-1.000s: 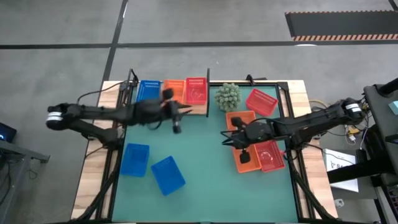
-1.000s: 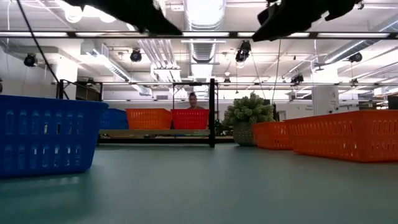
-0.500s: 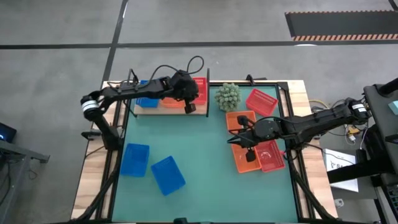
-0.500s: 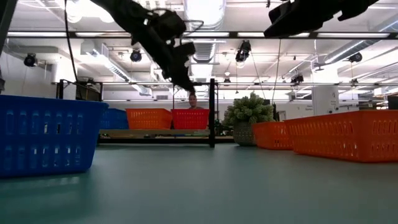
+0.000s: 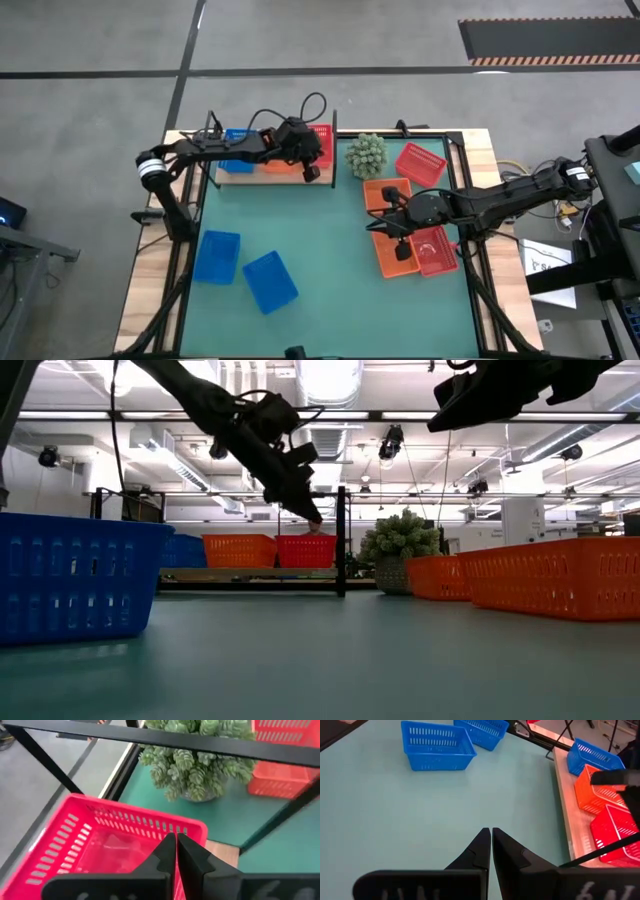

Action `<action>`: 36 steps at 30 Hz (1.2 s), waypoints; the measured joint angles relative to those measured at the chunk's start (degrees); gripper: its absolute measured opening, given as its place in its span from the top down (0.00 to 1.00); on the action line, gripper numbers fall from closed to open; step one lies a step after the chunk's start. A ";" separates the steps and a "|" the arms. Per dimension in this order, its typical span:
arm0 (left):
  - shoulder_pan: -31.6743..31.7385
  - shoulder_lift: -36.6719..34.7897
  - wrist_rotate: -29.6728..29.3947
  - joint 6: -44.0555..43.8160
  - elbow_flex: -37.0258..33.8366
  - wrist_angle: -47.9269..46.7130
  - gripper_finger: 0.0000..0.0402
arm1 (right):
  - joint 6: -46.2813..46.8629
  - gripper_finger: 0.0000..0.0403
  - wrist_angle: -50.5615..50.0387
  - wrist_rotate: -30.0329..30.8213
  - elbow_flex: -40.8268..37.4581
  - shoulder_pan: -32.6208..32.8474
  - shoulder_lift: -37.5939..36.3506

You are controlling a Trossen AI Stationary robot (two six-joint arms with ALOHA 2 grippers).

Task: Stack baskets on shelf by color
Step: Put the left red bin on the shelf

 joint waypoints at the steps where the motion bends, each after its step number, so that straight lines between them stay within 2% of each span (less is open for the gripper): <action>1: 0.00 0.22 0.00 -0.66 -0.12 0.97 1.00 | 0.13 0.97 -0.01 0.39 0.00 0.00 0.00; 10: -0.37 1.50 0.03 -3.63 -1.16 1.13 1.00 | -0.29 0.97 -0.10 0.95 -0.04 0.00 0.00; 34: -3.77 0.14 0.50 -3.67 -1.31 -1.34 1.00 | 0.69 0.97 -0.49 0.99 -0.04 0.00 0.00; 36: -3.82 -0.06 -0.89 -3.14 -0.82 -1.34 1.00 | 0.69 0.97 -0.49 0.99 -0.04 0.00 0.00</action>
